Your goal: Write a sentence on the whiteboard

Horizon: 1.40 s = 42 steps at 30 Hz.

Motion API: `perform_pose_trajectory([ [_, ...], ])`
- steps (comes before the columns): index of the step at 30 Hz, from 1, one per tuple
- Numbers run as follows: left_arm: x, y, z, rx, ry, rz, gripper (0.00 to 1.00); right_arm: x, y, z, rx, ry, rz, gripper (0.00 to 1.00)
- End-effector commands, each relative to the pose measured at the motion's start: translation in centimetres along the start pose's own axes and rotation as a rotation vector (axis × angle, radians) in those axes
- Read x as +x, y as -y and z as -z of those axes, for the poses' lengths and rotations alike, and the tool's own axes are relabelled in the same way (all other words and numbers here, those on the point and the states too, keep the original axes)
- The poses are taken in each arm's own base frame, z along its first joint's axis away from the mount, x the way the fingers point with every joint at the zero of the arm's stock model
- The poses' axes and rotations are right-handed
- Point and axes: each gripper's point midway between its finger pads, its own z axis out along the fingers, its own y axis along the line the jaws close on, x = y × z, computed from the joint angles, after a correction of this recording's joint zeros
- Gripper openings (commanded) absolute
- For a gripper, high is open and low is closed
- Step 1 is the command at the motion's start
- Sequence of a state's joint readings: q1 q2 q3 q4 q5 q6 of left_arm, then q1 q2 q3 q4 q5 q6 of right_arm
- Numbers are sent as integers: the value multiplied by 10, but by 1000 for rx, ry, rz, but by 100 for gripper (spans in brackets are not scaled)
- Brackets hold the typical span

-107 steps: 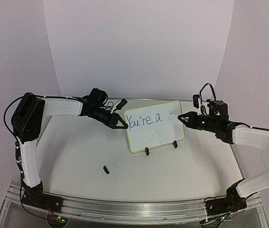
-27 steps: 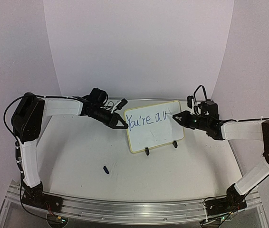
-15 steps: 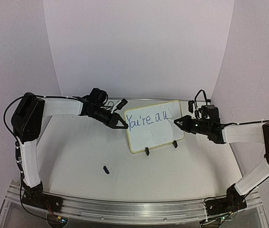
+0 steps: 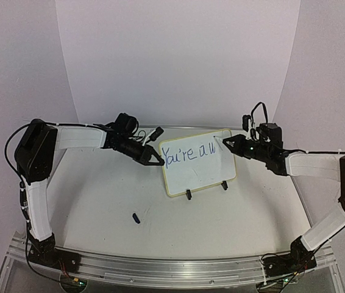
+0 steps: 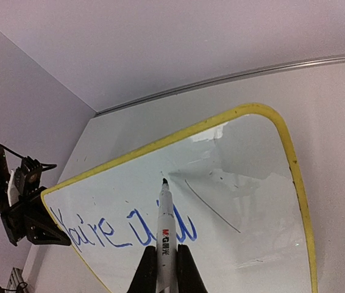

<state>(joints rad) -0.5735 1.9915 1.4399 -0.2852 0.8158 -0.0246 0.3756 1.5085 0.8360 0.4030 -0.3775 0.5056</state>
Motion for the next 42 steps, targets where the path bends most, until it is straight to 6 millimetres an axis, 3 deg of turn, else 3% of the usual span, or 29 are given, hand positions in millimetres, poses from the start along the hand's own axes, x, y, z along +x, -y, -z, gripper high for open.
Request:
perform_pose_trajectory([
  [1, 5, 2, -7, -8, -32, -10, 0, -18, -7, -5, -12, 41, 25, 0],
  [8, 6, 1, -9, -8, -34, -8, 0, -11, -8, 9, -9, 37, 24, 0],
  [17, 7, 0, -9, -8, -36, -5, 0, 6, 4, 4, 14, -10, 14, 0],
  [36, 6, 1, -9, -8, -35, -7, 0, 9, 9, -2, 26, -23, 10, 0],
  [42, 6, 1, -9, -9, -35, -7, 0, 26, 16, 3, 37, -51, -13, 0],
])
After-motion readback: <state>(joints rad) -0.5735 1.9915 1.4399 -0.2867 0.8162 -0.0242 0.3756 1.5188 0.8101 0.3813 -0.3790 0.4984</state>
